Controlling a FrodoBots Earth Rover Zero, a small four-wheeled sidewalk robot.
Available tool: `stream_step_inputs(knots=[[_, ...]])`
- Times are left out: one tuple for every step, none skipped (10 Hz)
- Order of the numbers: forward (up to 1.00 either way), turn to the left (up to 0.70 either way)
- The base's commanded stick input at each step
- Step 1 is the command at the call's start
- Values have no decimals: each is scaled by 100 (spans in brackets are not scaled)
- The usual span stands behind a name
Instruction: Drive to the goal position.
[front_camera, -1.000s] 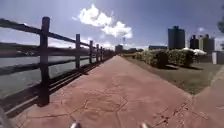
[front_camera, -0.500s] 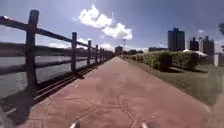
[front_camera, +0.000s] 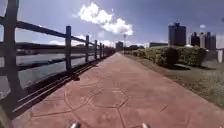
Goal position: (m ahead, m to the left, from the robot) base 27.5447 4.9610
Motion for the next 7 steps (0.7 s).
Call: stream_step_inputs(knots=[[85, 0], [85, 0], [85, 0], [85, 0], [85, 0], [85, 0], [85, 0]])
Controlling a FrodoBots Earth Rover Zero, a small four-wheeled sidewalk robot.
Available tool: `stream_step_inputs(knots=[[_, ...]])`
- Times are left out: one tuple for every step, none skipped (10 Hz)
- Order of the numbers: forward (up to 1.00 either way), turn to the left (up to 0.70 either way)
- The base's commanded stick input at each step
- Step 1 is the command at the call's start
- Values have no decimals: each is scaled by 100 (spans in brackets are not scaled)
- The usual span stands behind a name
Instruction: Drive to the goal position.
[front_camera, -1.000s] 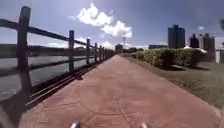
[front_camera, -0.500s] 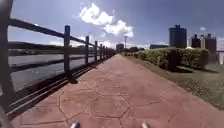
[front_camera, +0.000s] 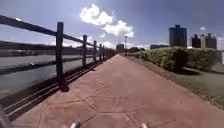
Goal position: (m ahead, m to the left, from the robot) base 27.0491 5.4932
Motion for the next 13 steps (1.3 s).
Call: stream_step_inputs(knots=[[85, 0], [85, 0], [85, 0], [85, -22], [85, -34], [85, -13], [85, 0], [85, 0], [85, 0], [85, 0], [85, 0], [85, 0], [85, 0]])
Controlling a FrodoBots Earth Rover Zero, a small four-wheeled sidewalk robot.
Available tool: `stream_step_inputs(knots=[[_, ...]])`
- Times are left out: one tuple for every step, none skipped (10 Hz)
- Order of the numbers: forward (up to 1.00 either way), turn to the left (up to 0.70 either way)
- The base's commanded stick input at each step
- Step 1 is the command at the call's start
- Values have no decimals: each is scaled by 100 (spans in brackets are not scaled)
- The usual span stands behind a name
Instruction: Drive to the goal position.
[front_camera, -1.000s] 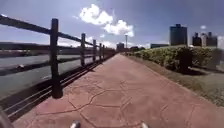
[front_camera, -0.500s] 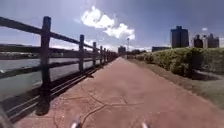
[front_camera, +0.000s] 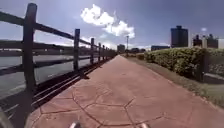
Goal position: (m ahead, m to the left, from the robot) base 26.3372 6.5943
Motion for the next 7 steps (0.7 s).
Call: stream_step_inputs(knots=[[85, -26], [85, -34], [85, -34], [85, -34], [85, -10], [85, 0], [85, 0]])
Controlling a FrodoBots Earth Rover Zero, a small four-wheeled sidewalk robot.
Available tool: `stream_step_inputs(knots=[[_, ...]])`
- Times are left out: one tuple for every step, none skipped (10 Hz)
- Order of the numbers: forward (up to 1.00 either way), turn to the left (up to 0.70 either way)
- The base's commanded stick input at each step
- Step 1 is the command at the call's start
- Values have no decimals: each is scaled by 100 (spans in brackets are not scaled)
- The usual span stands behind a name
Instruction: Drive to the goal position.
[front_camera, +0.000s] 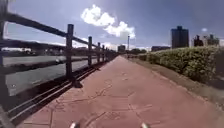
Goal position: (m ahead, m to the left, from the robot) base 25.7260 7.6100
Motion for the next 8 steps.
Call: stream_step_inputs(knots=[[85, 0], [85, 0], [85, 0], [85, 0], [85, 0], [85, 0], [85, 0], [85, 0]])
